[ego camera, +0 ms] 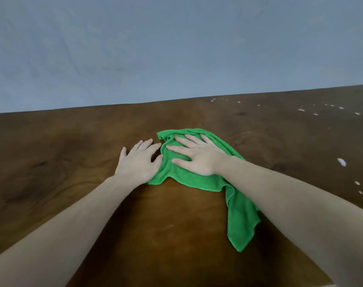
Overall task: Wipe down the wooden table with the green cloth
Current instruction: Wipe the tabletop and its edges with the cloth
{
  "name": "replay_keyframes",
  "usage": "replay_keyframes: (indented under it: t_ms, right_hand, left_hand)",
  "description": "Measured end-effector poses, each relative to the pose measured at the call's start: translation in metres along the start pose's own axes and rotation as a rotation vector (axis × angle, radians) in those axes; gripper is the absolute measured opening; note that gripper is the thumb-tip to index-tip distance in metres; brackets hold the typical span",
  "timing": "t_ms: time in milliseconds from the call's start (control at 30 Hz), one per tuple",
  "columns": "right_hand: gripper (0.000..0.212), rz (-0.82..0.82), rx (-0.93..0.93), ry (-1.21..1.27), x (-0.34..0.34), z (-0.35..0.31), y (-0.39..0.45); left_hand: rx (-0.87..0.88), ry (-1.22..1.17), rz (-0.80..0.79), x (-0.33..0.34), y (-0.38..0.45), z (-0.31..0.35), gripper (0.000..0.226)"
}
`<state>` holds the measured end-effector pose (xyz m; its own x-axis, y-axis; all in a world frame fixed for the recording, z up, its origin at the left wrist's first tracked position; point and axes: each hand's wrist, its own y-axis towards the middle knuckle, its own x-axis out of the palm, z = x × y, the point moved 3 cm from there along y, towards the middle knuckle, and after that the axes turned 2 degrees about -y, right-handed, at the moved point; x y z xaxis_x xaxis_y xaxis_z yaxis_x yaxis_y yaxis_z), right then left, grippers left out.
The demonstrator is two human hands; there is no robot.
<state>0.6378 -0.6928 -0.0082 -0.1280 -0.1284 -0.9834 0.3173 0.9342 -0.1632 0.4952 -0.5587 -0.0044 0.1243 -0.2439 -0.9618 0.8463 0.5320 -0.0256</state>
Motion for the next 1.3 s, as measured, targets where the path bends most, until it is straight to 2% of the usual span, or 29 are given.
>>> replay_keyframes:
  t_ms: [333,533,700,833,900,1067,1167,1300]
  right_hand:
    - [0.059,0.010,-0.076,-0.033,-0.025,0.071,0.129]
    - [0.059,0.001,-0.131,-0.044,-0.040,0.111,0.177]
    - [0.064,0.042,0.015,-0.027,-0.040,0.157,0.179]
    - [0.065,0.102,0.142,-0.026,-0.032,0.155,0.171]
    - [0.066,0.075,0.106,-0.037,-0.033,0.151,0.172]
    - [0.065,0.001,-0.149,-0.080,-0.040,0.174,0.176]
    - [0.065,0.009,-0.141,-0.093,-0.042,0.202,0.168]
    - [0.064,0.008,-0.014,-0.088,-0.043,0.238,0.141]
  left_hand:
    - [-0.223,-0.130,0.081,0.001,0.102,0.021,0.055]
    - [-0.230,0.028,0.083,0.019,0.106,0.027,0.060]
    - [-0.236,0.062,0.074,0.019,0.107,0.027,0.061]
    - [-0.242,0.085,0.069,0.018,0.105,0.030,0.062]
    - [-0.245,0.094,0.070,0.018,0.105,0.030,0.062]
    - [-0.250,0.093,0.070,0.019,0.105,0.028,0.062]
    - [-0.253,0.095,0.051,0.018,0.106,0.027,0.062]
    - [-0.256,0.089,0.039,0.017,0.107,0.027,0.063]
